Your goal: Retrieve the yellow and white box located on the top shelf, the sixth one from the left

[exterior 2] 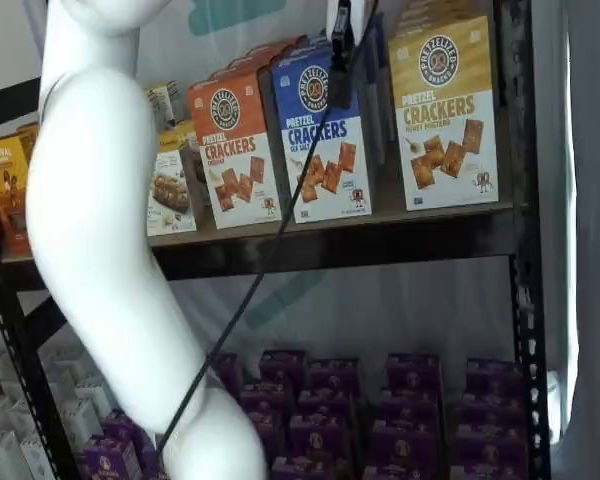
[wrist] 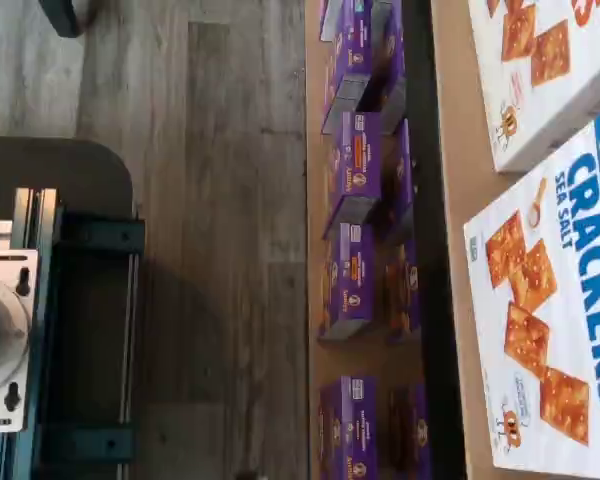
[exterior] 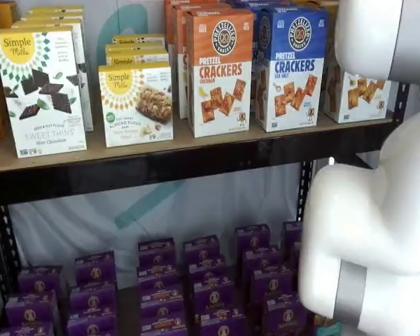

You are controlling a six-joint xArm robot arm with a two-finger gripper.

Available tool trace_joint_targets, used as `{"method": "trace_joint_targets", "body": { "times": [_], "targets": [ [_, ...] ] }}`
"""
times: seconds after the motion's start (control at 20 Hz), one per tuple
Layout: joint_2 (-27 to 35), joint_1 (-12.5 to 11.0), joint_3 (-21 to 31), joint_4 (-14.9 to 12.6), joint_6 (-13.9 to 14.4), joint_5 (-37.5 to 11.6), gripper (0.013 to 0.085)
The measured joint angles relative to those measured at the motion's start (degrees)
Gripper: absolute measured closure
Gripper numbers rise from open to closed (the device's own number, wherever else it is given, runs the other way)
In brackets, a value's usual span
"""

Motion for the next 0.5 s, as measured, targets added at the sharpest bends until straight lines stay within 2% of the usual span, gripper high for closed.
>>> {"method": "trace_joint_targets", "body": {
  "times": [0.1,0.25,0.35,0.5],
  "targets": [
    [0.0,2.0,-0.4,-3.3,0.2,0.2,0.013],
    [-0.5,2.7,0.2,-3.9,0.7,-0.2,0.013],
    [-0.9,2.4,0.5,-2.6,1.0,-0.5,0.013],
    [-1.6,0.9,1.2,1.8,1.7,-2.1,0.013]
  ]
}}
